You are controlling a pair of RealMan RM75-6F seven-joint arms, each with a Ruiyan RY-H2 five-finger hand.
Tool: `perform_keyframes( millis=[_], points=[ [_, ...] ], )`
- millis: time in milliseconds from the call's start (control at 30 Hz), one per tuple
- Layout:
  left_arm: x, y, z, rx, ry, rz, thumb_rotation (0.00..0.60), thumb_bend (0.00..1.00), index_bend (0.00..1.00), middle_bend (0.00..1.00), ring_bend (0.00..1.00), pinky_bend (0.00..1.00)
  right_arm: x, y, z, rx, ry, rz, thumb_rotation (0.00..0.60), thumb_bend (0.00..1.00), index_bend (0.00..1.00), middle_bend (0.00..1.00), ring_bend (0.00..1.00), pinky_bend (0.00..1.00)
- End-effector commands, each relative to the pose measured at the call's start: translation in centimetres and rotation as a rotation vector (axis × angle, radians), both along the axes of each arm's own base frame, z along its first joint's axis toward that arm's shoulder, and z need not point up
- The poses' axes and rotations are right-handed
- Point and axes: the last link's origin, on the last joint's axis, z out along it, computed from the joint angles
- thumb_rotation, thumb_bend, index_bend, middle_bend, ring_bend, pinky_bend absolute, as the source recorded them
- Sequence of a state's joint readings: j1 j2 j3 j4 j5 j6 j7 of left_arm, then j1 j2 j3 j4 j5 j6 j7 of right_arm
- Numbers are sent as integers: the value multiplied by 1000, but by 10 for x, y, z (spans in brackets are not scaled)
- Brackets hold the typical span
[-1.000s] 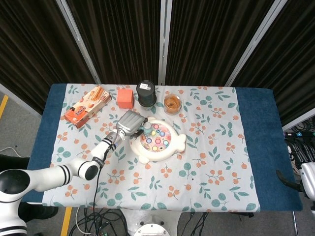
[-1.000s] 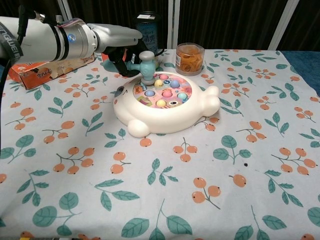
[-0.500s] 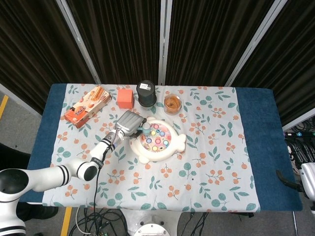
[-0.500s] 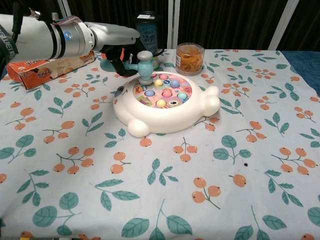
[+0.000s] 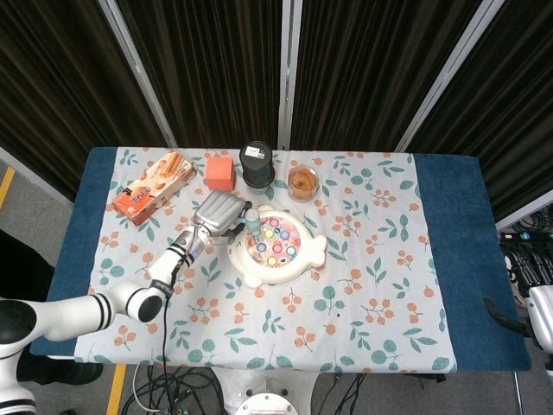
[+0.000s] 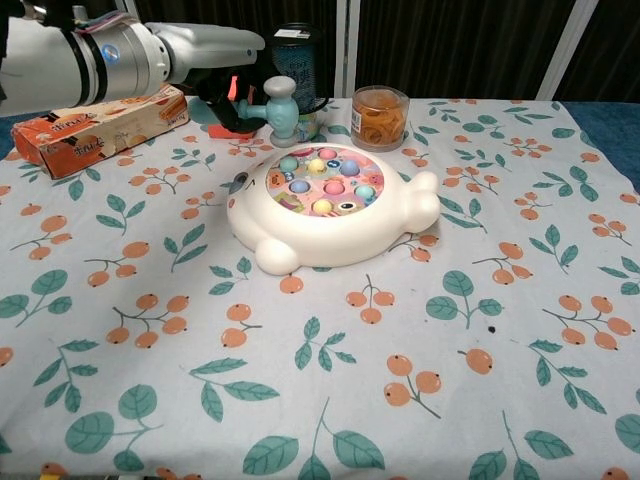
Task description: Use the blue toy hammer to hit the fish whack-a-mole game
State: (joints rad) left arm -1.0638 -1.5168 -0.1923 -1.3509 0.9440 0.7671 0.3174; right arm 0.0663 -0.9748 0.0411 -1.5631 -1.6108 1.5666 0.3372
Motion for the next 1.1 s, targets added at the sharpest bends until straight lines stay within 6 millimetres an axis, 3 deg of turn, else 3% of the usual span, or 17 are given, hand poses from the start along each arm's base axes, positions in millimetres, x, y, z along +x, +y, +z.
perform_keyframes(
  millis=[33,100,333,533,767,1100],
  points=[
    [-6,-5,4,30,-52,13,600,625,646,657,506,595,0,0,0,1,-1,1,600,207,0,125,0,0],
    [-15,-9,8,65,-104,30,600,621,639,648,500,591,-1,-1,0,4,-1,-1,600,208,0,125,0,0],
    [-75,-39,21,123,-177,118,600,586,614,619,478,563,0,-4,-2,20,-3,8,600,207,0,125,0,0],
    [-111,-56,15,106,-152,187,600,516,588,592,451,497,1,-4,-3,23,-4,11,600,207,0,125,0,0],
    [-125,-60,1,83,-108,219,600,417,551,560,410,442,3,-3,-3,23,-3,15,600,207,0,125,0,0],
    [-137,-63,-5,76,-79,258,600,351,499,502,351,406,4,-3,-4,24,-5,10,600,207,0,125,0,0]
  ],
)
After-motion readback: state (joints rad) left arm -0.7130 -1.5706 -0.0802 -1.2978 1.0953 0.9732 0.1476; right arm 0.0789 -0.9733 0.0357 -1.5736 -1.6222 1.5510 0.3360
